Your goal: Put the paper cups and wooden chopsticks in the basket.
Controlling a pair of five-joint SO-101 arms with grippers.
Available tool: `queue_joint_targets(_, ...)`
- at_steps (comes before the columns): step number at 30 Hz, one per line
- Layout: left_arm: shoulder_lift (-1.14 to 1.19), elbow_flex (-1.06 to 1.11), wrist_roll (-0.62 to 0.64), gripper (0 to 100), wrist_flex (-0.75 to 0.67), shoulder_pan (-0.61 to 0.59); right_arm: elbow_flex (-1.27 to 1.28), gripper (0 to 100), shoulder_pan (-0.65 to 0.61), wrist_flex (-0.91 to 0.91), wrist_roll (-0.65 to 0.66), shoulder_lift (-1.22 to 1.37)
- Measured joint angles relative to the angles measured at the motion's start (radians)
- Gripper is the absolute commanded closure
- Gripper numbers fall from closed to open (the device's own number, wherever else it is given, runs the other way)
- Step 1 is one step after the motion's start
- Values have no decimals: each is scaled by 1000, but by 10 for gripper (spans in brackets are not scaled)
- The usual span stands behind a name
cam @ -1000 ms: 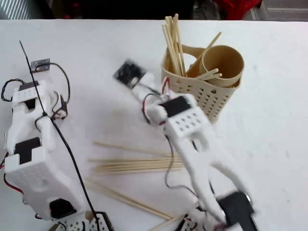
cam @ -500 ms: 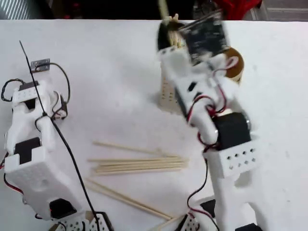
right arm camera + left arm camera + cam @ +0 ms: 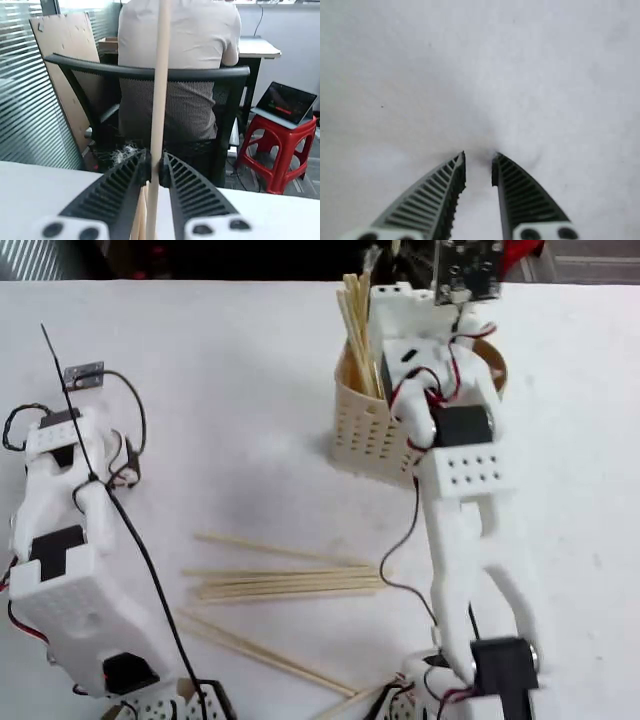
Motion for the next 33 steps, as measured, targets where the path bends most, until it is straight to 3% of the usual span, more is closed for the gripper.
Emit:
queue_joint_targets(2,0,0,0,887,0,0,0,962,9,0,0,23)
queue_joint_targets(7,0,0,0,887,0,0,0,739,15,64,0,29)
queue_joint_targets(9,0,0,0,887,0,0,0,704,15,109,0,29)
queue_joint_targets(16,0,0,0,887,0,0,0,864,32,176,0,-38)
queue_joint_targets(23,0,0,0,887,0,0,0,867,28,408,5,-267)
queue_joint_targets(28,0,0,0,887,0,0,-2,868,-2,434,121,-359)
queue_joint_targets(33,0,0,0,887,0,0,-49,868,-8,434,144,-307)
